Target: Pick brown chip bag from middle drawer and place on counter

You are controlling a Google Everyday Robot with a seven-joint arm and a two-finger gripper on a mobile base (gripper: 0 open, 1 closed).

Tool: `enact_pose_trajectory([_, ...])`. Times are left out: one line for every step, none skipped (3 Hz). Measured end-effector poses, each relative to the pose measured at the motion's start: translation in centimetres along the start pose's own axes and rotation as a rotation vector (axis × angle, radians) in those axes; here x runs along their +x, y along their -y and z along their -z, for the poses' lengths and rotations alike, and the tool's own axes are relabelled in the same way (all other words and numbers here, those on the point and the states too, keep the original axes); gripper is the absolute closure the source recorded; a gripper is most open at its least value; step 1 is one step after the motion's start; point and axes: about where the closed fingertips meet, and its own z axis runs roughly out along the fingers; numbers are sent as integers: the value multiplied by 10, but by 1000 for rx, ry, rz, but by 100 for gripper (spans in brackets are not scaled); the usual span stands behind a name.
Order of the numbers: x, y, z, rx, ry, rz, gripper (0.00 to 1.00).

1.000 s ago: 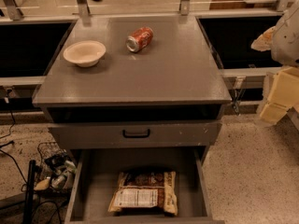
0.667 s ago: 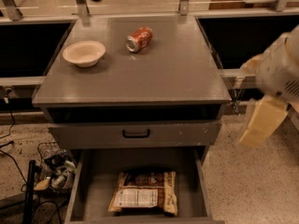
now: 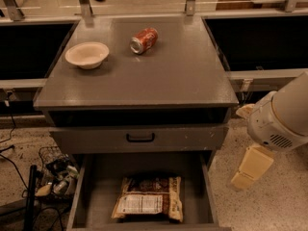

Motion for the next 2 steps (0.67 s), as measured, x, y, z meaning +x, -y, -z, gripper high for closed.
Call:
enact_pose_trajectory([4, -6, -7, -6, 11, 7, 0])
enact_pose_trajectory([0, -13, -58, -52, 63, 32, 0])
